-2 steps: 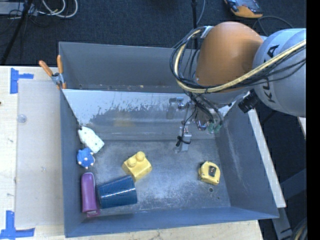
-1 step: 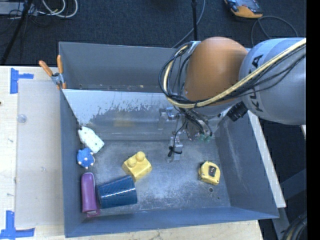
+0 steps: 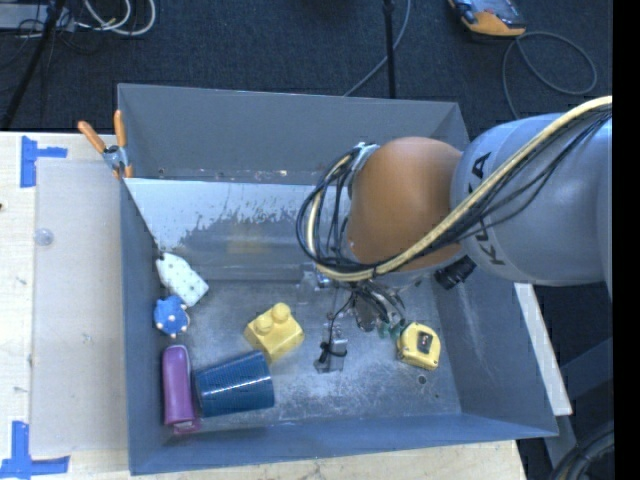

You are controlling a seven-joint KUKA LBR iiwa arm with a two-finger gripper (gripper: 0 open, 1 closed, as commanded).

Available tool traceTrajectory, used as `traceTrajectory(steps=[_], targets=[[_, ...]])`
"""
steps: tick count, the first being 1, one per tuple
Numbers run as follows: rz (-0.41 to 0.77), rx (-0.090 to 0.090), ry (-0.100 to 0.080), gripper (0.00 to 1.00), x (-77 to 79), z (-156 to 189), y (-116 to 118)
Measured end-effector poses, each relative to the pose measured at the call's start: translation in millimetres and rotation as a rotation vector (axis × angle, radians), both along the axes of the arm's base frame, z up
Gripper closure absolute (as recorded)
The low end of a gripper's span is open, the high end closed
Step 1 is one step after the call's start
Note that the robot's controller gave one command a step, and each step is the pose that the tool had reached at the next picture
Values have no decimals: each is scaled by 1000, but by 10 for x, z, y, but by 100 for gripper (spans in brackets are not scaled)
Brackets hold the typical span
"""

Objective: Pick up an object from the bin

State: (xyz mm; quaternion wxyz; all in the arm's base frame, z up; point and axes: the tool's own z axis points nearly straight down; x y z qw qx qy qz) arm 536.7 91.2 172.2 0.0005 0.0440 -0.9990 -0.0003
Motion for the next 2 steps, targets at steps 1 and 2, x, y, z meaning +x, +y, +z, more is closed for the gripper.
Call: traceTrajectory(steps=[1, 2], targets=[[54, -2, 9, 0, -248, -291, 198], [84, 1, -5, 0, 120, -598, 305]])
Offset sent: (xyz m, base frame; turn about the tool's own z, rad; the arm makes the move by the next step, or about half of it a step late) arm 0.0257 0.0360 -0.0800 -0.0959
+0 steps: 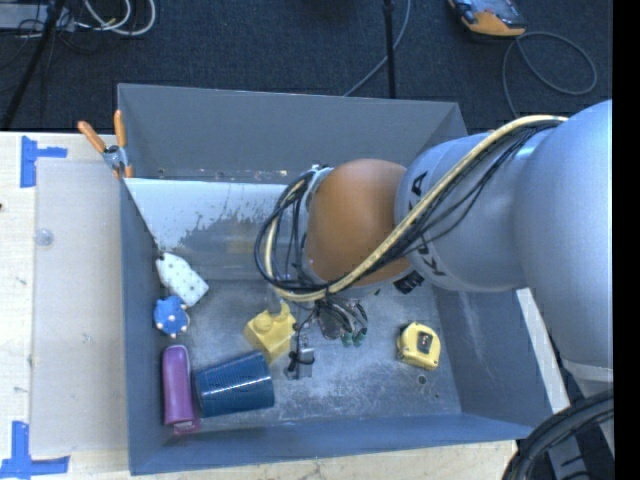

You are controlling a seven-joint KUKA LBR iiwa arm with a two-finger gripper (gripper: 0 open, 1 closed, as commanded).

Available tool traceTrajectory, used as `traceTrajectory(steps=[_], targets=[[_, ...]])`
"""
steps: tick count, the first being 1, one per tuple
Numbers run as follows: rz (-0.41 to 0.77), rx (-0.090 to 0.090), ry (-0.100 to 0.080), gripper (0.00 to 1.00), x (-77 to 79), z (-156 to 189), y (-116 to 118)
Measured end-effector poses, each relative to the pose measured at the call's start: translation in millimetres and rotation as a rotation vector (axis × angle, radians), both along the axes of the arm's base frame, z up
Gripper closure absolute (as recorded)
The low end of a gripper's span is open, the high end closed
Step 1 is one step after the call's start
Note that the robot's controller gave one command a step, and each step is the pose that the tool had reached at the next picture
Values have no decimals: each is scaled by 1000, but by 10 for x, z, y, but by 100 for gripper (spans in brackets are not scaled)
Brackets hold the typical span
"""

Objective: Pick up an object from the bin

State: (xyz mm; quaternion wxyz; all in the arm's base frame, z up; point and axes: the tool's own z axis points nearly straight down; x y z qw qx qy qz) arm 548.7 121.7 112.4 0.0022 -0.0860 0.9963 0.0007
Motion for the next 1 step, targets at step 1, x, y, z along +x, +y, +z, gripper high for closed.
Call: traceTrajectory(steps=[1], targets=[[71, 7, -18, 100, 182, -301, -69]])
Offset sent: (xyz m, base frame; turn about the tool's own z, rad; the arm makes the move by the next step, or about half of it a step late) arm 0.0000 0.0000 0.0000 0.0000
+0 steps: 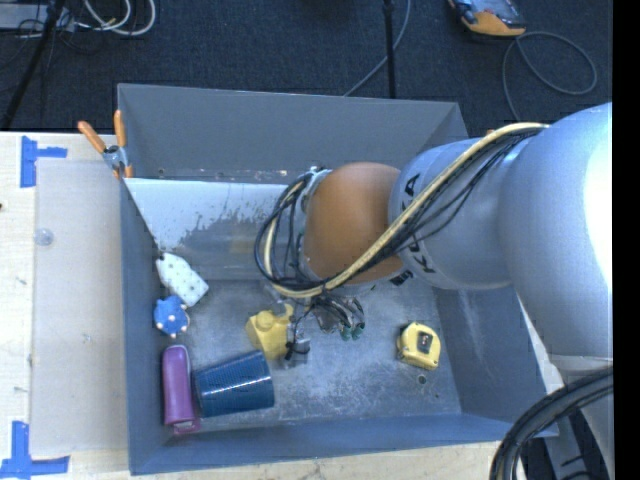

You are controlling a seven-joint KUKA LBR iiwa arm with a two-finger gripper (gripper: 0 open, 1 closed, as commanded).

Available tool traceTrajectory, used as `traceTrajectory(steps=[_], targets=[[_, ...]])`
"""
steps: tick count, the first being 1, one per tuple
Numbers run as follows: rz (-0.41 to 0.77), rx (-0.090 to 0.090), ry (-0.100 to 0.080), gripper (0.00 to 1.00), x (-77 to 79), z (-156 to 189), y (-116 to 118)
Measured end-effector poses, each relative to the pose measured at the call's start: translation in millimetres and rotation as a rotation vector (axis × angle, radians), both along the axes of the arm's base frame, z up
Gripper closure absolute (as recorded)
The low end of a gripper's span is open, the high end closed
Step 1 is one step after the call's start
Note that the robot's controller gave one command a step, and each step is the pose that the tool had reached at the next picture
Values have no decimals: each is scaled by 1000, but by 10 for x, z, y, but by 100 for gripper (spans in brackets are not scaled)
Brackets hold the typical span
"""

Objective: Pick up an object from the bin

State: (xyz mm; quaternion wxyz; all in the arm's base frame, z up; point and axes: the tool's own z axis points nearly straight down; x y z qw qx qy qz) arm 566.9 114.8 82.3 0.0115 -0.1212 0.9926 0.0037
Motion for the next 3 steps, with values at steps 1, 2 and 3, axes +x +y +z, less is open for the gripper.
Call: traceTrajectory(steps=[1, 2, 3], targets=[[0, 0, 0, 100, 0, 0, 0], [-14, -6, 13, 100, -18, 169, -5], [-22, -2, 11, 100, 15, 622, 48]])
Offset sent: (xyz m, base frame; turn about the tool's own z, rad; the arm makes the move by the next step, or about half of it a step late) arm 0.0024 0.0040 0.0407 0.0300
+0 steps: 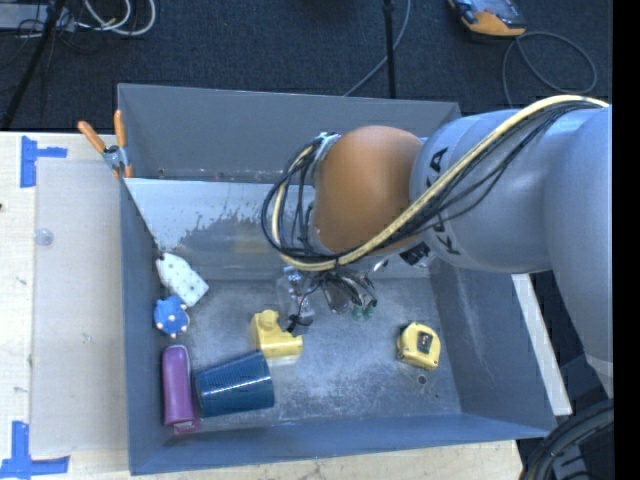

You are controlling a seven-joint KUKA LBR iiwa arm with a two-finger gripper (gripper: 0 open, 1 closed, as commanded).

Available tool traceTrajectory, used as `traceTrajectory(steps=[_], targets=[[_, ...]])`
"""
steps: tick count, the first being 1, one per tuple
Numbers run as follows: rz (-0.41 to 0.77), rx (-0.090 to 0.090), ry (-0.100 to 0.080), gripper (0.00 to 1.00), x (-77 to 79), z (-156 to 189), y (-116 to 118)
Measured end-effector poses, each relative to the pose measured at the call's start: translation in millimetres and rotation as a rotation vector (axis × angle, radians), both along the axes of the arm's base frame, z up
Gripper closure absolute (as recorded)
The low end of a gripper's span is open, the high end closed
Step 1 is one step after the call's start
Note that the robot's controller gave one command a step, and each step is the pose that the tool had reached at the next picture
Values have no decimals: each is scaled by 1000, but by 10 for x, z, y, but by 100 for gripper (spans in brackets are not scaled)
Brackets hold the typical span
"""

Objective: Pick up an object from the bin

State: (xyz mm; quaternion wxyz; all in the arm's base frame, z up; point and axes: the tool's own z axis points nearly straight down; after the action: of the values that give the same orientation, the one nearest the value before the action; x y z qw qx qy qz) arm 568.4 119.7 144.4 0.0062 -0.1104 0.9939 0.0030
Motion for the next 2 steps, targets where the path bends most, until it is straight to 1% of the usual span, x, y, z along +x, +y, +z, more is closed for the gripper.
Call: traceTrajectory(steps=[1, 2], targets=[[40, -3, 3, 0, 216, -509, 112], [40, -4, 5, 100, 231, -492, 117]])
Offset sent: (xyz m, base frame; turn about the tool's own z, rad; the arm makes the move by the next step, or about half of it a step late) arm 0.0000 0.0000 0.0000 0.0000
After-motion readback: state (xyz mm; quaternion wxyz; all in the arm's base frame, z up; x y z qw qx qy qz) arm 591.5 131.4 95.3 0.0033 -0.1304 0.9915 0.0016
